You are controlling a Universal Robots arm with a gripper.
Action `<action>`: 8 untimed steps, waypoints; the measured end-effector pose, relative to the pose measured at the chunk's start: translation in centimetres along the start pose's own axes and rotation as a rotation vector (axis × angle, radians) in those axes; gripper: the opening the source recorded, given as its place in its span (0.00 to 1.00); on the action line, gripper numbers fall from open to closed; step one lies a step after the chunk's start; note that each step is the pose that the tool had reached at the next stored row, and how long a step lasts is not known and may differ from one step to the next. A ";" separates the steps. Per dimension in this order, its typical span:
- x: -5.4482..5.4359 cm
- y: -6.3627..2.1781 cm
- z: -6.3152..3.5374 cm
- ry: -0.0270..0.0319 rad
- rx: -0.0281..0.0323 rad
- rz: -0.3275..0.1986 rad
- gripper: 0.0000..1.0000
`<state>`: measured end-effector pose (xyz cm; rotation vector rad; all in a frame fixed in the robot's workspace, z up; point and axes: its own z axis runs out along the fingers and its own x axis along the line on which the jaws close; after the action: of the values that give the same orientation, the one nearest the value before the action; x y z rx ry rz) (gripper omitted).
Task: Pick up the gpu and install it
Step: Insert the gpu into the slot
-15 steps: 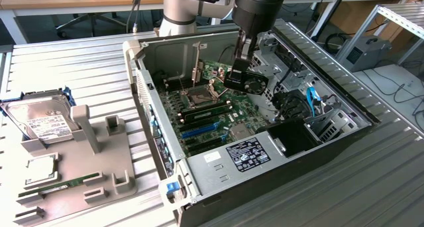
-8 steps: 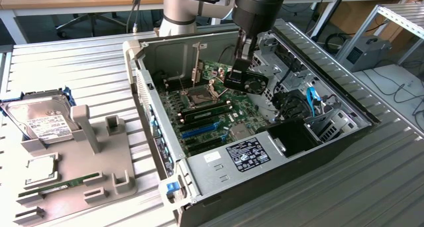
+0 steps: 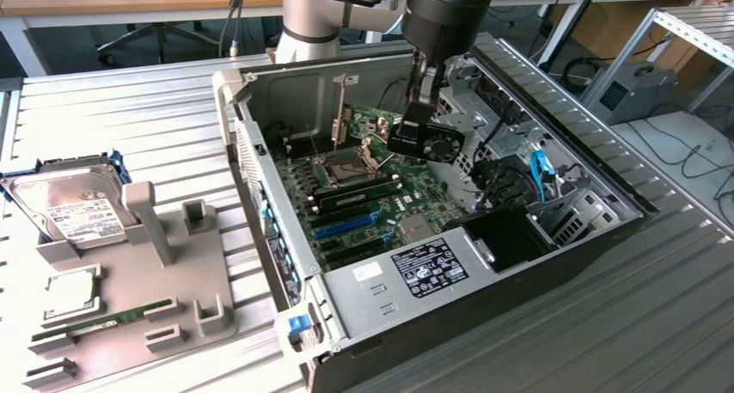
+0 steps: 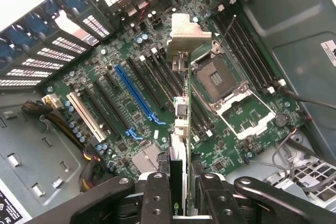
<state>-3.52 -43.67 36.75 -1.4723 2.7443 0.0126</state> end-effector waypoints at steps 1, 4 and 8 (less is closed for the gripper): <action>0.0 0.00 0.00 -0.0001 -0.0001 -0.002 0.26; 0.0 0.00 0.00 0.0001 -0.0003 -0.009 0.26; 0.0 0.00 0.00 -0.0001 -0.0006 -0.019 0.26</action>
<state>-3.52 -43.67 36.74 -1.4987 2.7301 0.0130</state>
